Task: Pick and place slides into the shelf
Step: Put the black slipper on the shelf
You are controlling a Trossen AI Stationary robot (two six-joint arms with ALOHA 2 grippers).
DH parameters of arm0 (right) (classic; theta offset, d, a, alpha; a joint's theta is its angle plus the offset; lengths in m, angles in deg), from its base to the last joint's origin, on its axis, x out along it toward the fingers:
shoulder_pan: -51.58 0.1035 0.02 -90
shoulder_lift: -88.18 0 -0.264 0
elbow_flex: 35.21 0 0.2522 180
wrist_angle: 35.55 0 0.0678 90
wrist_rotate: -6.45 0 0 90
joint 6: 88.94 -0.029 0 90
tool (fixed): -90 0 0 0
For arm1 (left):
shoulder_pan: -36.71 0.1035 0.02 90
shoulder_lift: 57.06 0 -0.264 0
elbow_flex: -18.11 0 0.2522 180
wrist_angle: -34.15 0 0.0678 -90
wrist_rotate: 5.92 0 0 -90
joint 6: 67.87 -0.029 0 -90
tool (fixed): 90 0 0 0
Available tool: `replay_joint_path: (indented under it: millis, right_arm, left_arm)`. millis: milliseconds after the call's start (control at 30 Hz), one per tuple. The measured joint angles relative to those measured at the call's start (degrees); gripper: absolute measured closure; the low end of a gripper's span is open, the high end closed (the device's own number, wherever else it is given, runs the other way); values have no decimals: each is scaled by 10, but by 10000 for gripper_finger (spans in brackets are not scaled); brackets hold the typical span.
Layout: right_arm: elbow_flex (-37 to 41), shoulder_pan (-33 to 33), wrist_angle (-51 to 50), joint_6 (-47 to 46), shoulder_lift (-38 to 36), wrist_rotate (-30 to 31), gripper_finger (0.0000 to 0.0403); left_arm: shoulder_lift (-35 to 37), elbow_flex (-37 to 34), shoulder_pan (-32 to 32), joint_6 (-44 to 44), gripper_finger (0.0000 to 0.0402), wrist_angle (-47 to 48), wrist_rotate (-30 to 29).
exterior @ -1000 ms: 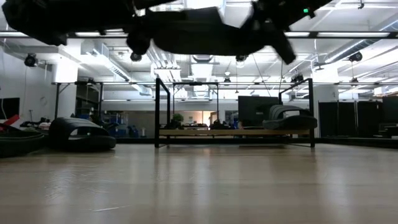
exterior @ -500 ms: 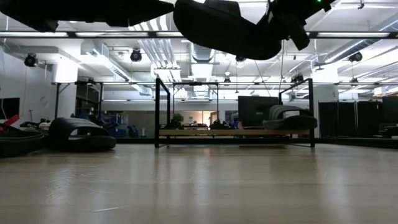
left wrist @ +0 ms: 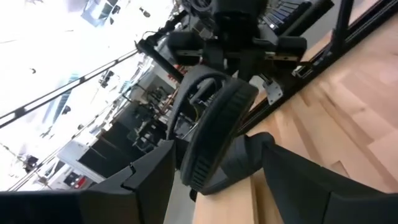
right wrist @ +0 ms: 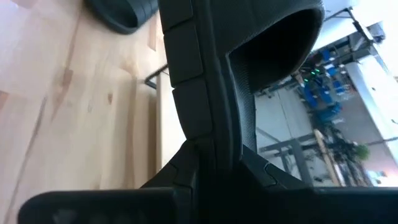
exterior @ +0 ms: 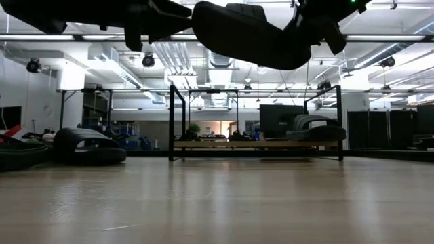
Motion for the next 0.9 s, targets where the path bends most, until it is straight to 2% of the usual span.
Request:
replay_joint_path:
  millis: [367, 533, 700, 833, 900]
  right_arm:
    - [-7, -3, -11, -11, 2, -31, 354]
    - [-7, -8, -10, -8, 1, -31, 354]
    - [-7, -10, -11, -6, 1, -31, 354]
    - [-8, -10, -9, -7, 0, -31, 353]
    - [-11, -10, -8, -7, 0, -31, 341]
  left_arm:
    - [-45, 51, 1, -18, 180, 1, 3]
    - [-69, 78, 1, -21, 193, 48, -3]
    - [-86, 96, 1, -21, 252, 50, -11]
    - [-86, 97, 1, -26, 328, 55, -13]
    - [-84, 97, 1, -28, 367, 58, -18]
